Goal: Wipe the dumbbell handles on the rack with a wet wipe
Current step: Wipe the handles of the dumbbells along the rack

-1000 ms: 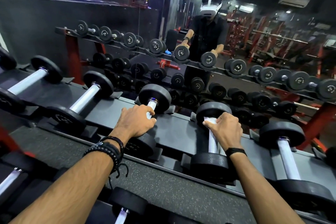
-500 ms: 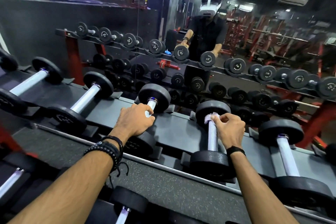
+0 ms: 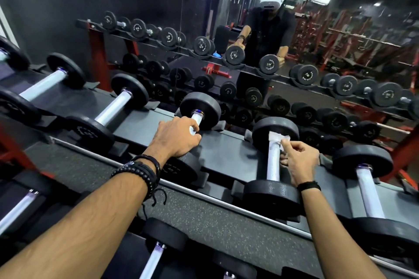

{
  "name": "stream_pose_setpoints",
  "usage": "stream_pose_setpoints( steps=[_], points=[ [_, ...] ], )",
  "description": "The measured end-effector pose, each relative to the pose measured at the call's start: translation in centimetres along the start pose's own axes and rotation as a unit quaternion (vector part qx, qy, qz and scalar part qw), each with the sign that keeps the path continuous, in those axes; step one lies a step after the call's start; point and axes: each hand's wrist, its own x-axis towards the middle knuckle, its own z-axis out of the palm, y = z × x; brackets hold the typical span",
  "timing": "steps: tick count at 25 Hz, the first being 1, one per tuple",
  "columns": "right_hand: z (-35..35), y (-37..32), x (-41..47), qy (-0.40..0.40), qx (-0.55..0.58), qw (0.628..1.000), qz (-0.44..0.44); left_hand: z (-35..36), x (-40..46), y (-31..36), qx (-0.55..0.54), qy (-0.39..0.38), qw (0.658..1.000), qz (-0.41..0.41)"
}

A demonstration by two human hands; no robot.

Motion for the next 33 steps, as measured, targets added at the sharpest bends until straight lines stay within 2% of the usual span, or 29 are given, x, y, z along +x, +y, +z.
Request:
stream_pose_setpoints(
  steps=[4, 9, 13, 15, 18, 20, 22, 26, 33],
  points=[
    [-0.3, 1.7, 0.8, -0.010, -0.005, 0.996, 0.083, 0.0, -0.1, 0.0, -0.003, -0.001, 1.000, 0.001],
    [-0.1, 1.6, 1.4, -0.011, -0.018, 1.000, 0.024, 0.1, 0.1, -0.1, -0.003, -0.004, 1.000, -0.001],
    [-0.5, 2.9, 1.6, -0.020, -0.064, 0.994, 0.081, 0.1, 0.0, 0.0, 0.004, -0.006, 1.000, -0.001],
    [-0.5, 1.9, 0.9, -0.013, -0.059, 0.998, 0.032, -0.1, 0.0, 0.1, 0.005, -0.006, 1.000, -0.002],
    [-0.1, -1.5, -1.1, -0.016, -0.068, 0.987, -0.148, -0.4, -0.3, 0.1, 0.003, -0.003, 1.000, -0.003],
    [0.2, -3.5, -2.8, -0.045, -0.108, 0.968, -0.221, -0.4, -0.4, 0.1, -0.007, 0.001, 1.000, -0.006],
    [0.5, -4.5, -4.6, -0.070, -0.154, 0.955, -0.244, -0.5, -0.6, 0.2, -0.019, 0.002, 1.000, -0.012],
    [0.3, -4.0, -7.6, -0.137, -0.241, 0.934, -0.227, -0.5, -0.6, 0.0, -0.052, 0.005, 0.999, -0.011],
    [0.4, -4.3, -8.4, -0.122, -0.303, 0.911, -0.251, -0.3, -0.7, -0.4, -0.081, 0.013, 0.997, 0.003]
  ],
)
